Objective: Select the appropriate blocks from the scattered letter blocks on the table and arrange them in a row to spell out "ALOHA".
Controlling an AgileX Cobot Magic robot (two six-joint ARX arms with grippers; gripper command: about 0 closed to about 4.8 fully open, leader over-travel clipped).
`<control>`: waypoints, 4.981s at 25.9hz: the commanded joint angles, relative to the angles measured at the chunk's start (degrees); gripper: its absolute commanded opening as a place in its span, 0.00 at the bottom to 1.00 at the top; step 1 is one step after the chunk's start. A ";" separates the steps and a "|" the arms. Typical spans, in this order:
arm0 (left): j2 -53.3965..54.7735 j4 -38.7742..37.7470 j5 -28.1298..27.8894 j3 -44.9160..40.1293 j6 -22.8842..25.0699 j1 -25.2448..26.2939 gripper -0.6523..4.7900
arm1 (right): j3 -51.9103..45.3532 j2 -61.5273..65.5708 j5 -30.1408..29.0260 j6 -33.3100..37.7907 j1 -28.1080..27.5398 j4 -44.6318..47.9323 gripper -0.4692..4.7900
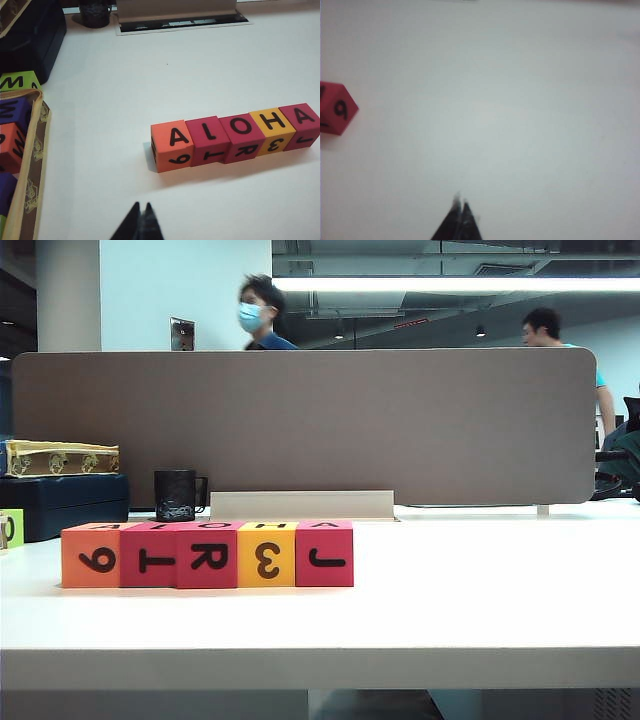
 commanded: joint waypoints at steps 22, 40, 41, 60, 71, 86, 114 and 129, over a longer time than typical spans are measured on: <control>-0.59 -0.24 1.62 0.20 0.26 0.72 0.11 | 0.22 -14.10 1.31 0.04 0.13 1.11 0.09; -14.19 25.99 0.63 -28.44 -9.42 9.90 0.11 | 0.22 -14.10 1.11 0.04 0.13 1.09 0.09; -14.19 25.59 -0.50 -28.44 -9.42 9.88 0.11 | 0.22 -14.12 1.11 0.04 0.13 1.09 0.09; -14.19 22.40 -6.01 -28.46 -1.86 8.46 0.11 | 0.22 -14.12 1.11 0.04 0.15 1.09 0.09; -14.19 23.06 -5.81 -28.44 -3.78 8.50 0.11 | 0.22 -14.14 1.11 0.04 0.15 1.09 0.09; -14.19 23.06 -5.81 -28.44 -3.78 8.50 0.11 | 0.22 -14.19 1.14 -0.04 0.13 1.07 0.09; -14.19 23.06 -5.81 -28.44 -3.78 8.50 0.11 | -21.03 -16.00 0.52 -4.48 -7.87 21.70 0.09; -14.19 23.06 -5.81 -28.44 -3.78 8.50 0.11 | -22.77 -16.02 -7.04 -5.27 -22.99 18.67 0.09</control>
